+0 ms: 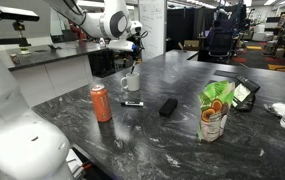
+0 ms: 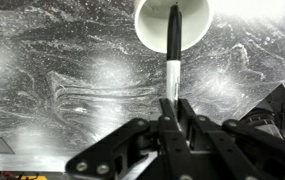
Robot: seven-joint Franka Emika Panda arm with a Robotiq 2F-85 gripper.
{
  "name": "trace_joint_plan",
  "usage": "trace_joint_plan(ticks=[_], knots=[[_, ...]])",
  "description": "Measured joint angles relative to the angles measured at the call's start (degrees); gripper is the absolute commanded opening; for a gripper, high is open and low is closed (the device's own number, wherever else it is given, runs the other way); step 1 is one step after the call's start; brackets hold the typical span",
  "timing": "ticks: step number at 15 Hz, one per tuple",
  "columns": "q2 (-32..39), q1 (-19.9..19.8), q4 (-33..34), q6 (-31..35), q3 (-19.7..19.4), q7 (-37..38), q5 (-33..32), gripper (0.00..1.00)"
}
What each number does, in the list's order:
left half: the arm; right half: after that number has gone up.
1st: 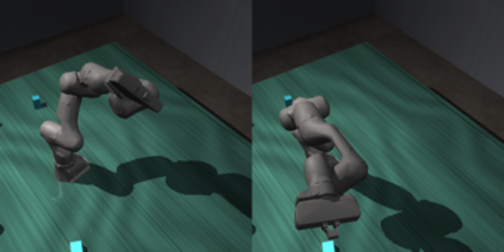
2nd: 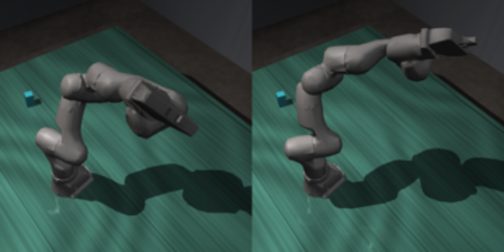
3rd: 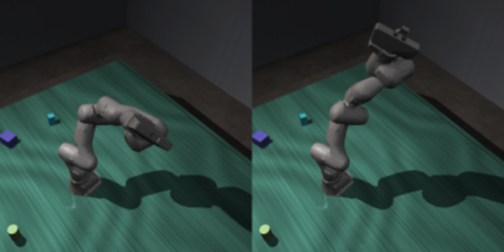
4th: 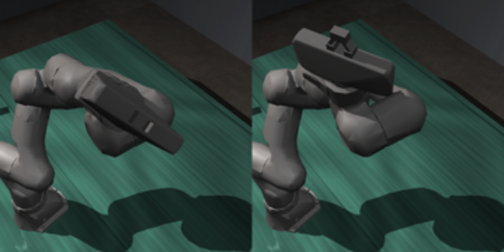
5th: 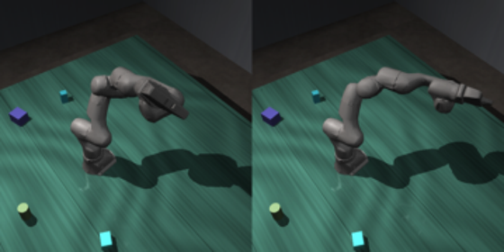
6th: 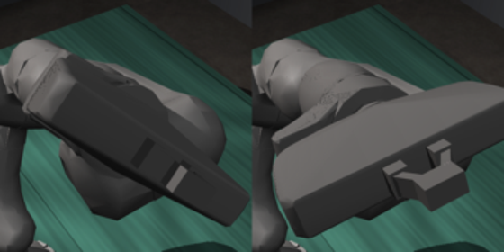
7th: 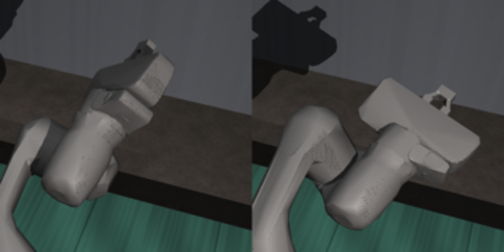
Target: Put the pen inside the mug
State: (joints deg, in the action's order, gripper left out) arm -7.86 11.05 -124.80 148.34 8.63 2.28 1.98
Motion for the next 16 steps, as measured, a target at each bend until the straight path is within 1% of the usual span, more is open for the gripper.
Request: trace_joint_plan(ticks=[3,5,10,12,14,15,16], knots=[[0.0,0.9,-1.9,2.5,-0.1,-5.4,7.7,0.03],[0.0,1.1,-3.4,5.5,-0.3,-8.7,11.0,0.03],[0.5,1.0,-7.3,14.8,-1.1,-12.8,11.8,0.03],[0.7,1.1,-8.3,16.1,-1.3,-13.7,12.2,0.03],[0.7,1.1,-8.9,16.0,-1.4,-15.4,14.1,0.03],[0.7,1.3,-9.1,15.9,-1.4,-16.3,15.3,0.36],[0.7,1.4,-9.1,15.6,-1.5,-17.1,16.3,0.36]])
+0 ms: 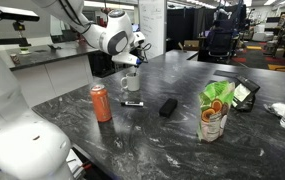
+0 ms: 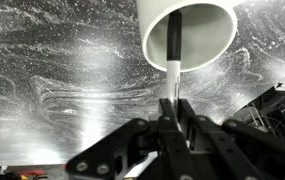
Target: Put the pen inside the mug
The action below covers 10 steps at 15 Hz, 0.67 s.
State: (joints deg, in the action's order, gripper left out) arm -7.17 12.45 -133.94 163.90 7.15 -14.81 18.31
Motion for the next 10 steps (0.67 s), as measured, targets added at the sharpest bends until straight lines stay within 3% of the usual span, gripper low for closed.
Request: trace_joint_plan(ticks=[6,9,10], knots=[[-0.2,0.0,0.0,-3.7,-0.5,-0.4,1.2,0.78],[-0.8,-1.4,0.0,-5.3,-0.7,5.9,-5.8,0.99],[-1.2,-2.3,0.1,-6.4,-0.7,9.3,-9.5,1.00]])
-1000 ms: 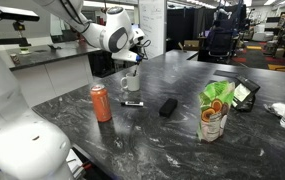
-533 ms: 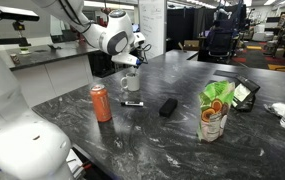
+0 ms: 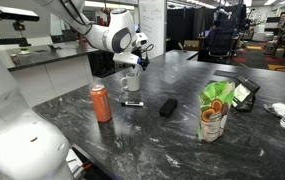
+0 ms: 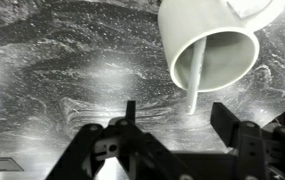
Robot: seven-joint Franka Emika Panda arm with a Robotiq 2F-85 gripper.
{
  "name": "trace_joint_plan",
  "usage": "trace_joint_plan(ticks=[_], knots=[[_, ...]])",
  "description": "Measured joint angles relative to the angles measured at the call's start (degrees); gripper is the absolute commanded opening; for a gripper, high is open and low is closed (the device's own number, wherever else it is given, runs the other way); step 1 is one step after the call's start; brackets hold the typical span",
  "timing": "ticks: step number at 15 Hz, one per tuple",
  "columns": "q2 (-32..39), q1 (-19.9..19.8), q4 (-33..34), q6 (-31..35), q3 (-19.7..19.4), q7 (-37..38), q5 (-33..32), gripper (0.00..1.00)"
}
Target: Put the pen inside the mug
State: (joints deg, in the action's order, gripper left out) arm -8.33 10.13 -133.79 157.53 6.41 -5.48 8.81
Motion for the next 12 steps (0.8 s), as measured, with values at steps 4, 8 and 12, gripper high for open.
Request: trace_joint_plan(ticks=[4,8,12], knots=[[-2.2,-4.1,2.2,-11.0,0.3,15.3,-14.0,1.00],[-3.0,-5.6,6.5,-24.3,0.3,22.1,-15.9,1.00],[-2.9,-6.3,9.3,-31.9,0.0,25.5,-15.9,1.00]])
